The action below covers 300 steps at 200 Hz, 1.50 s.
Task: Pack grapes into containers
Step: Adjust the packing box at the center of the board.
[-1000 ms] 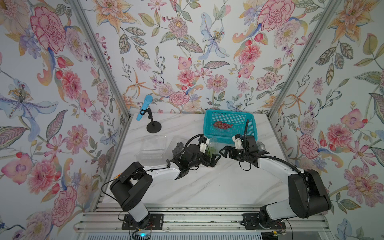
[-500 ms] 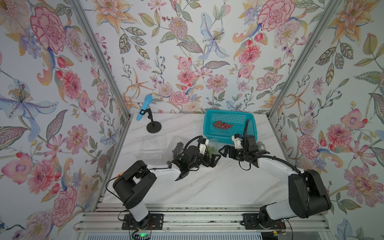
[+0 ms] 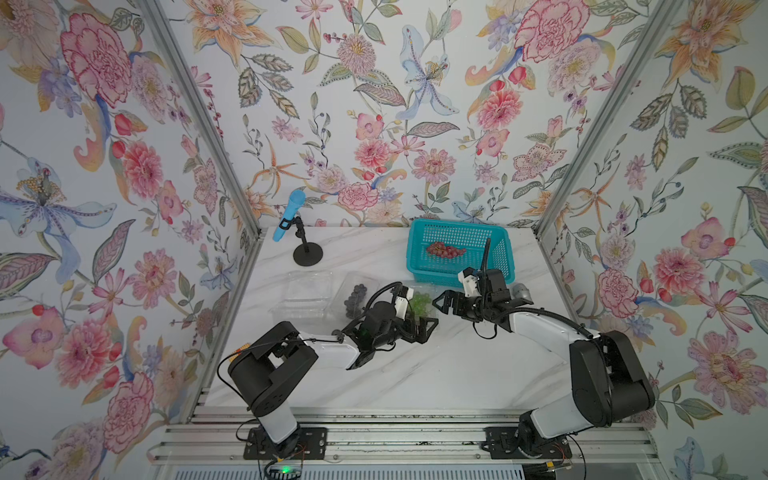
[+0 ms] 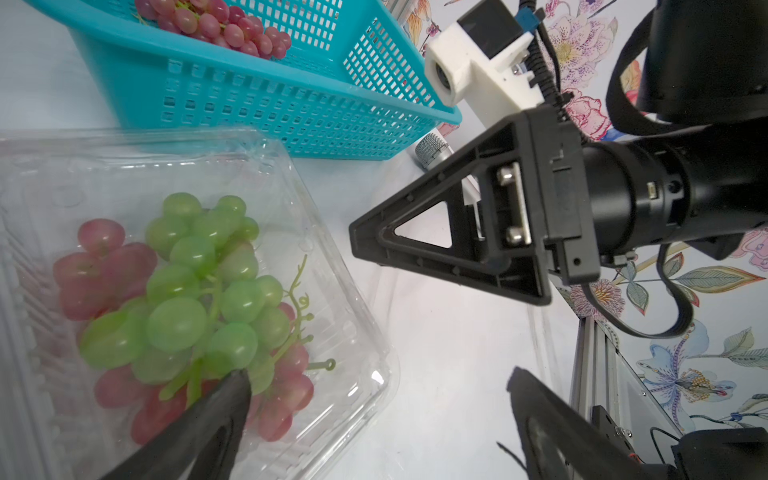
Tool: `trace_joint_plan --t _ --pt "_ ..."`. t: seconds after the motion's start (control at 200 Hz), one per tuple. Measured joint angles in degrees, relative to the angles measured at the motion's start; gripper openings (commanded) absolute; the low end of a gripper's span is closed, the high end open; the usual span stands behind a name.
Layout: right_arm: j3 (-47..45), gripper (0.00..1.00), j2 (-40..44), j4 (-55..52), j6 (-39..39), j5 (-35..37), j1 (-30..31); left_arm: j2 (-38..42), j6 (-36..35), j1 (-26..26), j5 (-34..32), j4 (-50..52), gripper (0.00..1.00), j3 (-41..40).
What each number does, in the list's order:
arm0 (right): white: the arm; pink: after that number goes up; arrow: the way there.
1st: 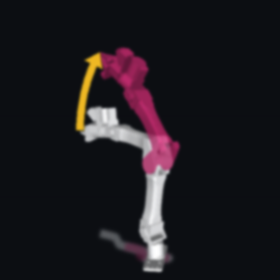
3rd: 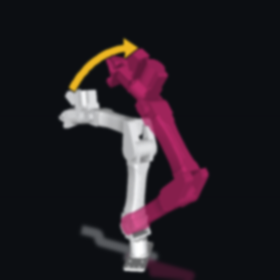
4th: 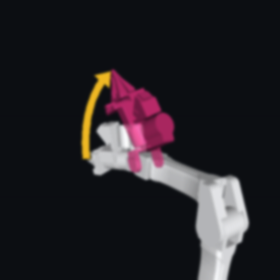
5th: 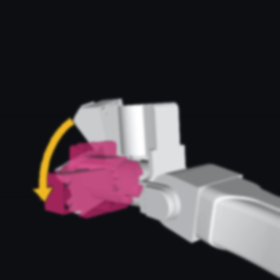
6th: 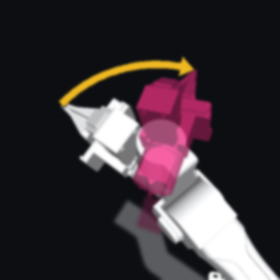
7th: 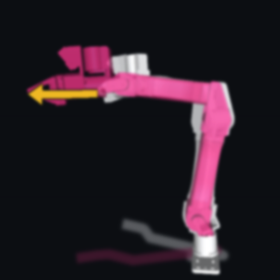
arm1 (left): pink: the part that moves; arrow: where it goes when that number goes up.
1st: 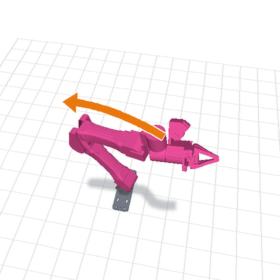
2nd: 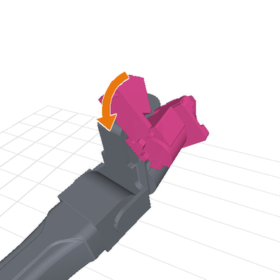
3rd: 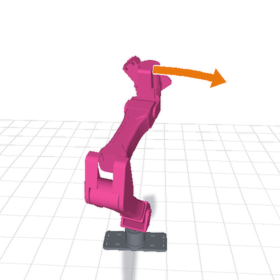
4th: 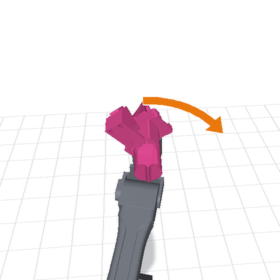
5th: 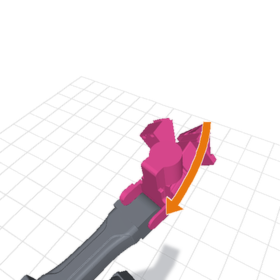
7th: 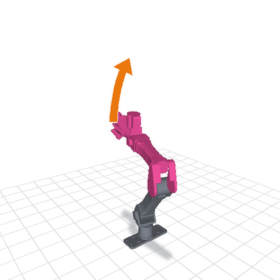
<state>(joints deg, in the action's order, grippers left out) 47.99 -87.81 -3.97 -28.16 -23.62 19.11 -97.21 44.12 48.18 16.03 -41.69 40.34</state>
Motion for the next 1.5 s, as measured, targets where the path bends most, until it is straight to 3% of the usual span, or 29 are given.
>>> trace_joint_plan --t 0.61,1.031,1.501 --pt "0.5 1.00 -6.3 3.9 -0.6 -0.6 3.1 3.0 -0.2 0.1 -3.0 1.2 1.00 -2.6" --pt "0.5 0.98 -7.5 7.3 -3.3 -0.6 5.3 14.6 -4.7 -0.2 -7.4 9.8 1.00 -2.5" --pt "3.9 0.95 -12.5 12.3 -7.7 -1.3 11.1 16.2 -5.3 -3.3 -7.5 12.2 1.00 -2.6"
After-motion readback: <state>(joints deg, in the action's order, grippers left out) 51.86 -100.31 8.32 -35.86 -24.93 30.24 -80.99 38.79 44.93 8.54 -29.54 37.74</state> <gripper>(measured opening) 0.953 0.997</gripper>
